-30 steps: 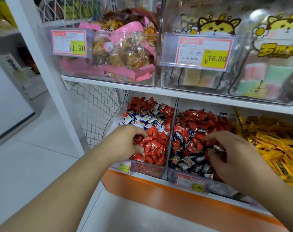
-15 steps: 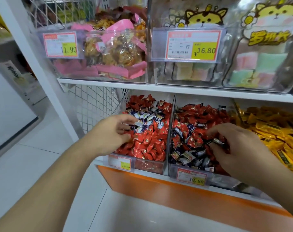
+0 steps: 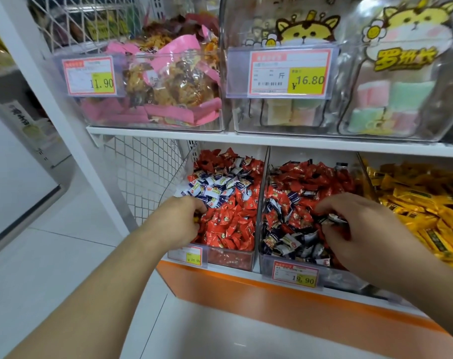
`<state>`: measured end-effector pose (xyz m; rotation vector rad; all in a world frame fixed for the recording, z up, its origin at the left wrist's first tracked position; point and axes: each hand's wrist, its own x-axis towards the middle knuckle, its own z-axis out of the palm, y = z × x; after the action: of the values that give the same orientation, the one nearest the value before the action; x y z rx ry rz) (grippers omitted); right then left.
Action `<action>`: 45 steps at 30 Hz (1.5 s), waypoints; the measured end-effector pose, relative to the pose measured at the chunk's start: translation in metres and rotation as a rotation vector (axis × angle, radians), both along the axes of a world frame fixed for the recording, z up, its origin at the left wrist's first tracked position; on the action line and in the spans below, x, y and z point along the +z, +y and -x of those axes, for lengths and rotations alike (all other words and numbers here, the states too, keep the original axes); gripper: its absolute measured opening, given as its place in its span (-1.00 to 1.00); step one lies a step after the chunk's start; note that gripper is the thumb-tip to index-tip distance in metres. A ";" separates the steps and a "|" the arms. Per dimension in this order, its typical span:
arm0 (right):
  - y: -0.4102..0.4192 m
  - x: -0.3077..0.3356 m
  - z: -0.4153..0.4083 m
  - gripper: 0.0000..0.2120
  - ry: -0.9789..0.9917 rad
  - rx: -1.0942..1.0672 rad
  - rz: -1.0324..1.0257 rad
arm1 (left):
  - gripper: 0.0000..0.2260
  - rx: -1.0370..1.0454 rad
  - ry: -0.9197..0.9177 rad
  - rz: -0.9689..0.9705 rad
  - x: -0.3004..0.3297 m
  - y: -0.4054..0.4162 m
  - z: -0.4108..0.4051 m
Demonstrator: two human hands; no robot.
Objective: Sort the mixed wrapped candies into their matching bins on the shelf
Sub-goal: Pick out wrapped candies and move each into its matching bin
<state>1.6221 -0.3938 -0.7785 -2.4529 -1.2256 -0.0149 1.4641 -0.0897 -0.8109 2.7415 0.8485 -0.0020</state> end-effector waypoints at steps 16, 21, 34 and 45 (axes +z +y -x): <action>0.001 0.003 0.006 -0.67 0.016 0.012 -0.015 | -0.79 0.145 -0.531 0.387 0.049 -0.029 0.009; 0.003 0.010 0.016 -0.63 0.050 0.041 -0.111 | -0.86 0.116 -0.721 0.871 0.070 -0.095 -0.008; -0.040 0.030 -0.001 -0.84 -0.109 -0.159 -0.225 | -0.84 -0.052 -0.659 0.903 0.056 -0.169 -0.048; -0.045 0.042 -0.019 -0.56 -0.035 -0.351 -0.063 | -0.78 -0.045 -0.448 0.326 0.052 -0.062 -0.016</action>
<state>1.6407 -0.4391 -0.7367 -2.5885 -0.7803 -0.1917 1.4797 -0.1515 -0.7585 2.3214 0.5979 0.4114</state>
